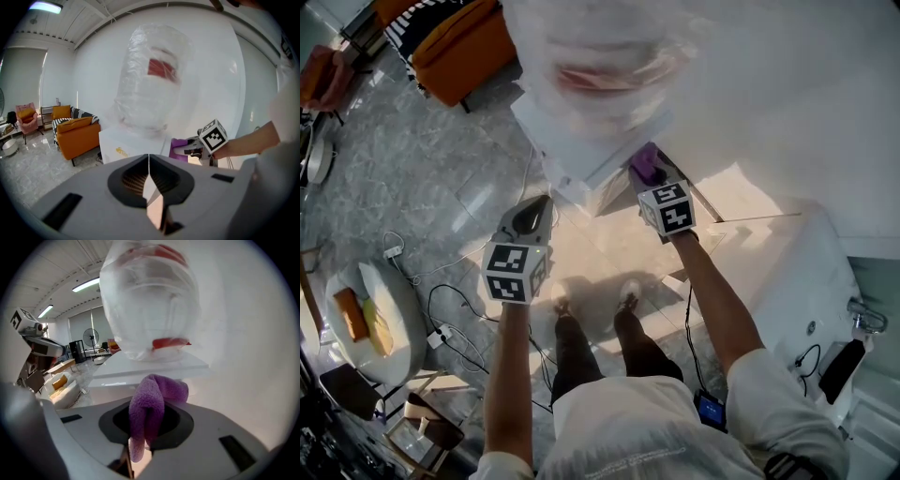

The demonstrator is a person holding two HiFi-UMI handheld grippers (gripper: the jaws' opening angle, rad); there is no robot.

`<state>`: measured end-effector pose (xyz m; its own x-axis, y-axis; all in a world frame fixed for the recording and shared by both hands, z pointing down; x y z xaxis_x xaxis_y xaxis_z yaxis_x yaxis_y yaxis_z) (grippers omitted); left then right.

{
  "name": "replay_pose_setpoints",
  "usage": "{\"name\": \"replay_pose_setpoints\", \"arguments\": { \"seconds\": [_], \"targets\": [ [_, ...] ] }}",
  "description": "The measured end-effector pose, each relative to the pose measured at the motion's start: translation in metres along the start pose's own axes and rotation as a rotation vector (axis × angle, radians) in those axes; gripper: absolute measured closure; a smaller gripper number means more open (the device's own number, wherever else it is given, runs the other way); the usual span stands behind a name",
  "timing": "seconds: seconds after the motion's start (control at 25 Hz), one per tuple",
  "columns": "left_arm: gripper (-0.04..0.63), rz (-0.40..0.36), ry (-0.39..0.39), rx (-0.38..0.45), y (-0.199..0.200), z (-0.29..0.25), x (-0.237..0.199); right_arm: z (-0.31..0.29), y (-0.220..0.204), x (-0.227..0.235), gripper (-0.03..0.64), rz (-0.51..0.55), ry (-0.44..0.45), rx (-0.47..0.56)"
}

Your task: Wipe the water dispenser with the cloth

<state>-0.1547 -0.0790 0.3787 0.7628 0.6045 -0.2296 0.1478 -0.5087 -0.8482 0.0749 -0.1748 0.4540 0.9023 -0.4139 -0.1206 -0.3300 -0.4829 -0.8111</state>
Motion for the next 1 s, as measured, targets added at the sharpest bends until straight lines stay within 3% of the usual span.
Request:
{"name": "replay_pose_setpoints", "arguments": {
  "seconds": [0.56,1.0],
  "targets": [
    [0.578,0.023,0.029,0.007,-0.018,0.019,-0.002,0.024,0.001,-0.066,0.548,-0.013,0.133,0.004],
    [0.578,0.042,0.014,0.017,-0.019,0.006,0.010,0.039,-0.013,-0.119,0.548,0.074,0.422,0.018]
  ]
}}
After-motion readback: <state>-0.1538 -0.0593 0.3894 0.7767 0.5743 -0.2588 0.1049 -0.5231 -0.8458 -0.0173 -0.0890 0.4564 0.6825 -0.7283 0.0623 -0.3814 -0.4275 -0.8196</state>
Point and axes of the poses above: the fingertips, and each gripper's own axes: z backward along the fingers, x to its right, y out of its top, the point moved 6 cm from there along z, backward along the fingers, and after that the axes turned 13 degrees about -y, right-handed, at the moved point
